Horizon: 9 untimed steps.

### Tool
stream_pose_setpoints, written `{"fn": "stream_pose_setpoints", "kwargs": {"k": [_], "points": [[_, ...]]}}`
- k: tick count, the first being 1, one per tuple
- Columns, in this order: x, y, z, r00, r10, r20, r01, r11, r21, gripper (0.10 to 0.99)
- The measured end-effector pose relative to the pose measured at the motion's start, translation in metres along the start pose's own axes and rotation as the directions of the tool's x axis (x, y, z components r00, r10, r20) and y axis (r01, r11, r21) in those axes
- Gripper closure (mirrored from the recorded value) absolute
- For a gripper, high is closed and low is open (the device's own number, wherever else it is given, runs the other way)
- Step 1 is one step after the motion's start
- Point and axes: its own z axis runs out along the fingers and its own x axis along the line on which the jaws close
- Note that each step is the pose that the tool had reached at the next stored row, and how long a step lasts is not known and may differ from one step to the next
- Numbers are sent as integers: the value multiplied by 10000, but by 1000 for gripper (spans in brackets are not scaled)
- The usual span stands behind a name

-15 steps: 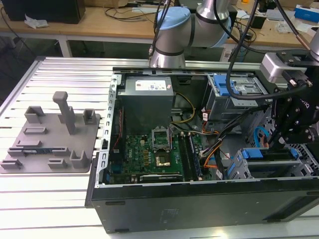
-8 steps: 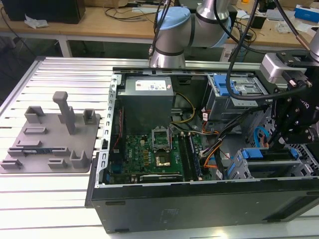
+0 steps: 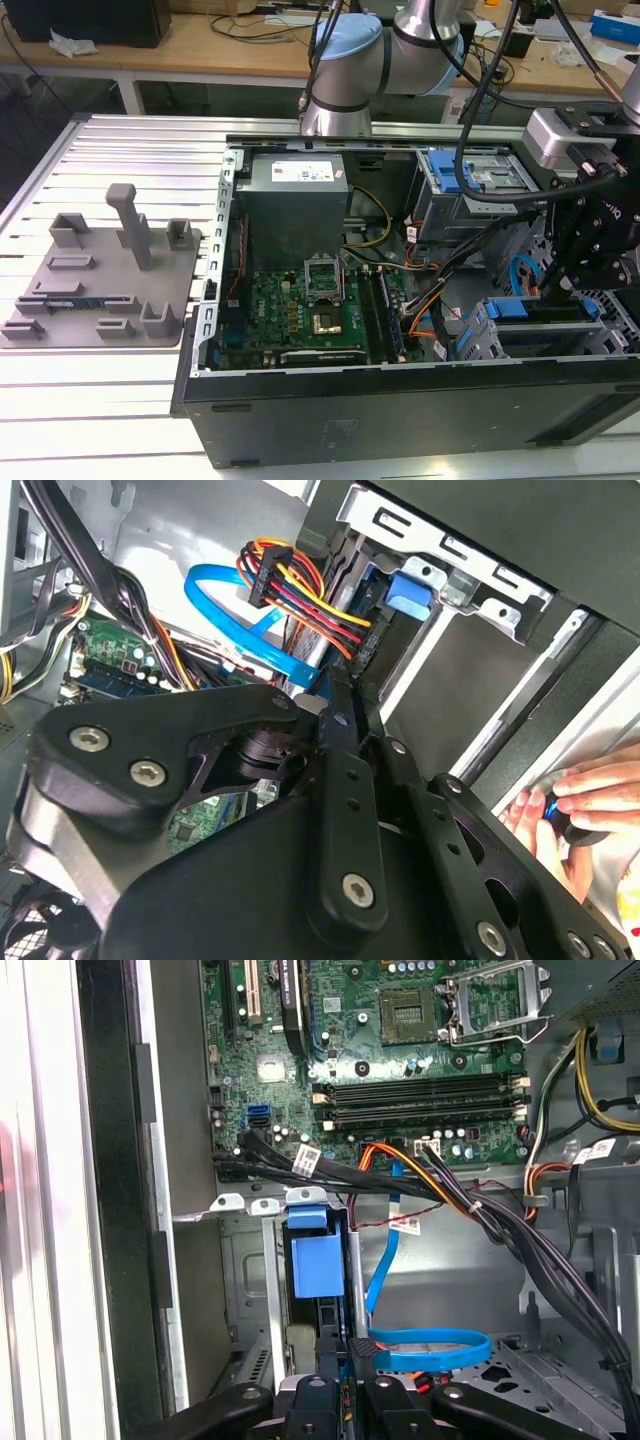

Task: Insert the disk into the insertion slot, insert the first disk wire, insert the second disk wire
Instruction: 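Insert the second disk wire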

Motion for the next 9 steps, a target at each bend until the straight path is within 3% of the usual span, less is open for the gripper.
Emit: {"fn": "stream_pose_setpoints", "kwargs": {"k": [9], "points": [[2,-8,26,10000,0,1,0,10000,0,925]]}}
